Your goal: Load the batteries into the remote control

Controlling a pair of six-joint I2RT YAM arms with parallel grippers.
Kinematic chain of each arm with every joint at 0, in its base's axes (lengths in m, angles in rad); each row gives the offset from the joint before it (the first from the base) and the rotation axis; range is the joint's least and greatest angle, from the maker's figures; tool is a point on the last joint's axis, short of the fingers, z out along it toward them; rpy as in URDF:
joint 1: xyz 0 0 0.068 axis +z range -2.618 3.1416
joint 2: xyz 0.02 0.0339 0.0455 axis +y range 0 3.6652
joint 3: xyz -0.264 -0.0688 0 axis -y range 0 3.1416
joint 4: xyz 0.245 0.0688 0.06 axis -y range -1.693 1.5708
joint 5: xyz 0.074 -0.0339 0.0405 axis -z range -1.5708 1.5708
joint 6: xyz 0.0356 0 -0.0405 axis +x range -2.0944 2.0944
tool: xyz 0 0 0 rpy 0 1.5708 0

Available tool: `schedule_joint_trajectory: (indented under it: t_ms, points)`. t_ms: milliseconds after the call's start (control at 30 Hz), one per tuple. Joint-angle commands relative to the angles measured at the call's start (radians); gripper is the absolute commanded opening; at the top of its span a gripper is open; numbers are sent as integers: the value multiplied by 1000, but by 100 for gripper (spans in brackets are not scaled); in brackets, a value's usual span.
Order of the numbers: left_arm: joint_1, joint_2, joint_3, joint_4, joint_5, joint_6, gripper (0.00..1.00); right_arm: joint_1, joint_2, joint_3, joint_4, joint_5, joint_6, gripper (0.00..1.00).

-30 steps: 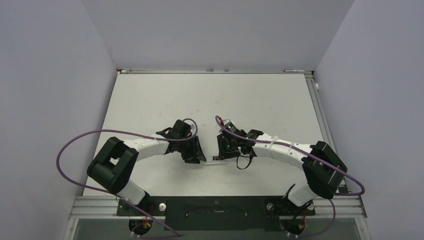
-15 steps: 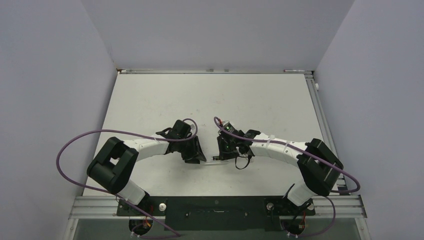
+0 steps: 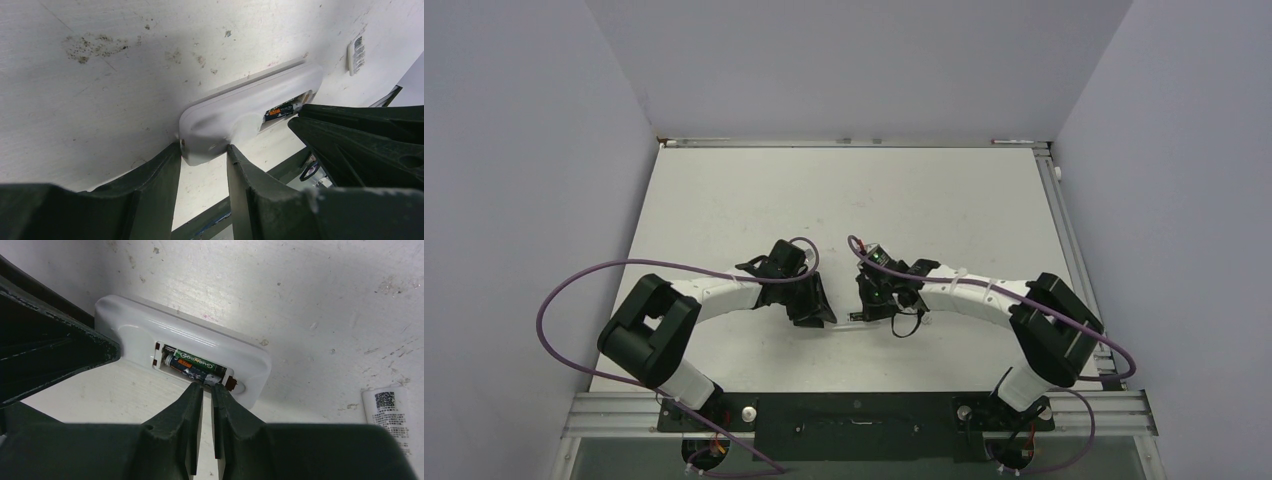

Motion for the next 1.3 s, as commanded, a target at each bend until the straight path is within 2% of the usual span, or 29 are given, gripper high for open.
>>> schedule_joint_trajectory:
  t_ms: [0,467,700,900,1033,1167,1267]
  points:
    - [-5,-19,-13,29,-6,-2,34,33,54,31,7,-31,-10,13]
    - [1,-47,-29,53,16,0,34,155,289,258,-301,215,-67,13]
    - [11,-74,-56,68,33,8,34,202,363,313,-379,253,-56,10]
    - [23,-104,-70,63,36,19,35,201,247,318,-390,314,-5,11]
    - [23,-98,-53,40,28,39,35,183,126,327,-418,383,3,25]
    - [23,-90,-19,-3,13,55,37,115,-15,266,-420,399,-58,27]
    - [23,-100,7,-45,-8,63,42,30,-94,190,-418,339,-124,27]
